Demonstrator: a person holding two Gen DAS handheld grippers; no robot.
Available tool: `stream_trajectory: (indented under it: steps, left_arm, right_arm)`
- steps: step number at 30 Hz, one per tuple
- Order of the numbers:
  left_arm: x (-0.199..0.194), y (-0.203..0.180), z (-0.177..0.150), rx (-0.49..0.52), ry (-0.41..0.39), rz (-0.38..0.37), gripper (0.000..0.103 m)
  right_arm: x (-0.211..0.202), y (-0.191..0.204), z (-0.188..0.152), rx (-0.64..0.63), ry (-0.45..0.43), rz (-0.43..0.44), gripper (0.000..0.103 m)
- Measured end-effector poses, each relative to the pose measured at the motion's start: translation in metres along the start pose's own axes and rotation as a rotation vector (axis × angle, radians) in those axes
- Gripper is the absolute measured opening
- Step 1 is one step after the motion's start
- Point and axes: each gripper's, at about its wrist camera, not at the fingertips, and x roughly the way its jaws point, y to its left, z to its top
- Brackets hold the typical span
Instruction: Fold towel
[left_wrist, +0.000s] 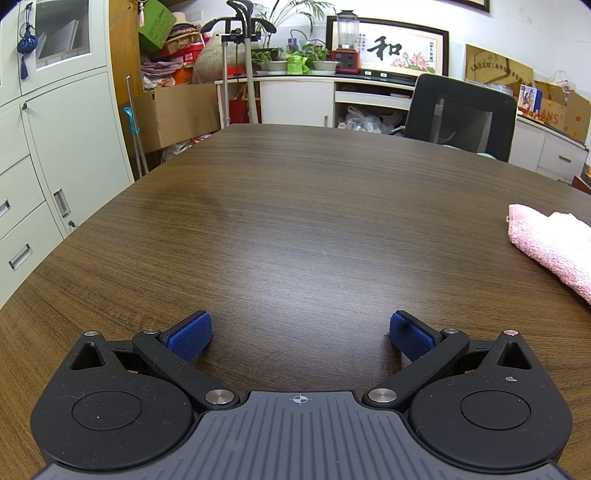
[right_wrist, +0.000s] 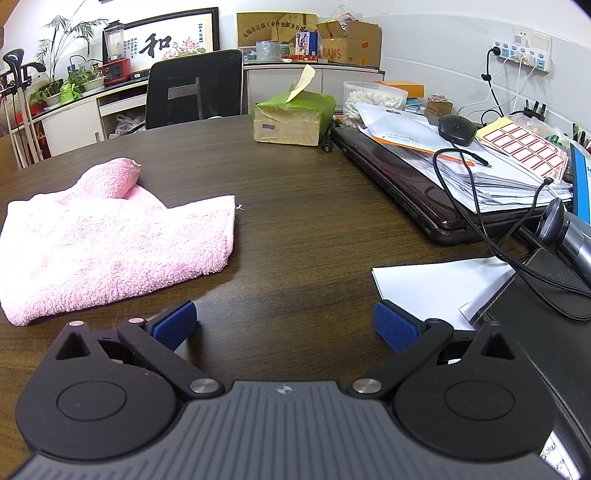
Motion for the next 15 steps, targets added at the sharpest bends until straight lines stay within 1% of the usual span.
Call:
stream_trajectory:
  steps: [8, 11, 13, 15]
  left_arm:
    - [0.0, 0.0, 0.0, 0.0, 0.0, 0.0, 0.103]
    - [0.0, 0.0, 0.0, 0.0, 0.0, 0.0, 0.103]
    - [0.0, 0.0, 0.0, 0.0, 0.0, 0.0, 0.103]
    - [0.0, 0.0, 0.0, 0.0, 0.0, 0.0, 0.103]
  right_arm:
    - [0.001, 0.0, 0.001, -0.011, 0.001, 0.009, 0.103]
    - [0.0, -0.003, 0.005, 0.021, 0.004, 0.002, 0.103]
    - [-0.002, -0.005, 0.008, 0.041, -0.005, 0.011, 0.103]
    - [-0.007, -0.004, 0.015, 0.037, -0.03, 0.044, 0.103]
